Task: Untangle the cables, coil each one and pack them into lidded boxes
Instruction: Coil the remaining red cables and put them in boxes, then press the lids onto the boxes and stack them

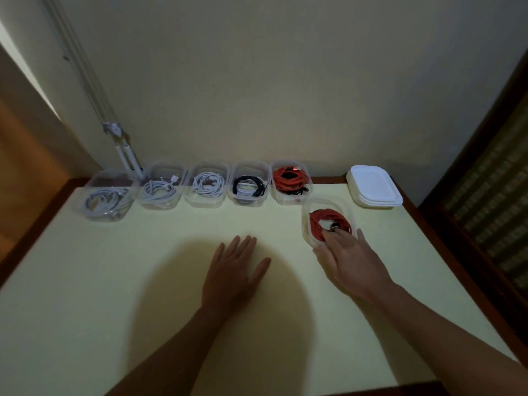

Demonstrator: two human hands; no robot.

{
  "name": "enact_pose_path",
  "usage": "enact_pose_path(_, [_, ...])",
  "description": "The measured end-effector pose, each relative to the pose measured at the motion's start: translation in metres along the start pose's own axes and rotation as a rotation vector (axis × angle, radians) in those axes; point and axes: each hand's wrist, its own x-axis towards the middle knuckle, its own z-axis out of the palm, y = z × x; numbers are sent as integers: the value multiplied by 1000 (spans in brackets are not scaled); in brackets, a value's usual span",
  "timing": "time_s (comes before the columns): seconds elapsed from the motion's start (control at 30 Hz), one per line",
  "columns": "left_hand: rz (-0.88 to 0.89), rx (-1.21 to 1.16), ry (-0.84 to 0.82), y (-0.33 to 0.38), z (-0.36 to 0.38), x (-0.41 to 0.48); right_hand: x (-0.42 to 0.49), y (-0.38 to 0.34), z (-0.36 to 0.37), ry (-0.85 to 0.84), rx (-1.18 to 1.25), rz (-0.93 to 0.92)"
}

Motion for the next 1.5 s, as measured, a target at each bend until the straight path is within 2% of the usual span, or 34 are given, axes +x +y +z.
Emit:
enact_pose_path(0.3, [-35, -231, 0, -5, -14, -44, -35, -76, -11, -27, 81, -171])
enact_pose_path(0.5, [-88, -296, 7, -11, -28, -62, -40, -120, -8, -56, 128, -261])
enact_pose_path(0.57, [-59, -270, 28, -8, -33, -63, -44, -127, -9, -32, 162, -288])
enact_pose_path(0.7, [-13, -233, 51, -9, -32, -62, -53, -135, -9, 118, 159, -327])
enact_pose_path(0.8, [-11, -216, 52, -10, -31, -62, -55, -136, -11, 115, 184, -334])
enact_pose_path(0.9, [-2, -204, 58, -12, -29, -59, -52, -128, -17, 30, 355, -279])
enact_pose_path(0.97, [6, -195, 57, -14, -26, -57, -49, -116, -25, 77, 433, -260])
enact_pose_path(1.03, [13, -190, 54, -13, -26, -54, -39, -93, -29, 225, 353, -260])
enact_pose_path(1.1, [6, -193, 41, -12, -27, -50, -24, -62, -32, 278, 298, -173])
enact_pose_path(1.4, [12, -116, 41, -12, -22, -29, 43, 62, -39, 90, -39, 265])
enact_pose_path(1.5, [19, -106, 28, -15, -19, -21, 55, 86, -32, 68, -105, 324])
